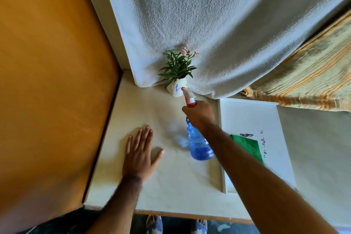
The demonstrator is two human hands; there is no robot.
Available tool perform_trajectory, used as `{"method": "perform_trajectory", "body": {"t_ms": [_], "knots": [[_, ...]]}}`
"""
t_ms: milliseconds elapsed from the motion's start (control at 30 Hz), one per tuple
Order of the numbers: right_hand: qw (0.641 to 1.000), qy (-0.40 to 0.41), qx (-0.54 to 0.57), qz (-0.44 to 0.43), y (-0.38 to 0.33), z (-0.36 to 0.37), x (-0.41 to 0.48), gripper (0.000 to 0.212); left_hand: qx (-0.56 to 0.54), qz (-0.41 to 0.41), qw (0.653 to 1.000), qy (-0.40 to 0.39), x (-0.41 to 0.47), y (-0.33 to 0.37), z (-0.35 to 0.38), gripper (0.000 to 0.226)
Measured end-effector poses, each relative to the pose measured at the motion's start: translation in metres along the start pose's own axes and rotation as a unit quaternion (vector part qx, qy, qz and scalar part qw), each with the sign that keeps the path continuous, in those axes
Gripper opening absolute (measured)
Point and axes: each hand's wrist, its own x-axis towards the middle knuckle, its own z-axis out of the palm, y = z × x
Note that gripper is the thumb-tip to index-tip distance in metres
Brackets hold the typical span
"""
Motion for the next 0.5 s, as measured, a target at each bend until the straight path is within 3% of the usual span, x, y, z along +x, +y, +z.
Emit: {"method": "perform_trajectory", "body": {"t_ms": [500], "knots": [[0.999, -0.019, -0.027, 0.007, -0.0047, 0.0028, 0.008, 0.02, -0.003, -0.003, 1.0, -0.012, 0.0016, -0.0015, 0.0012, 0.087]]}}
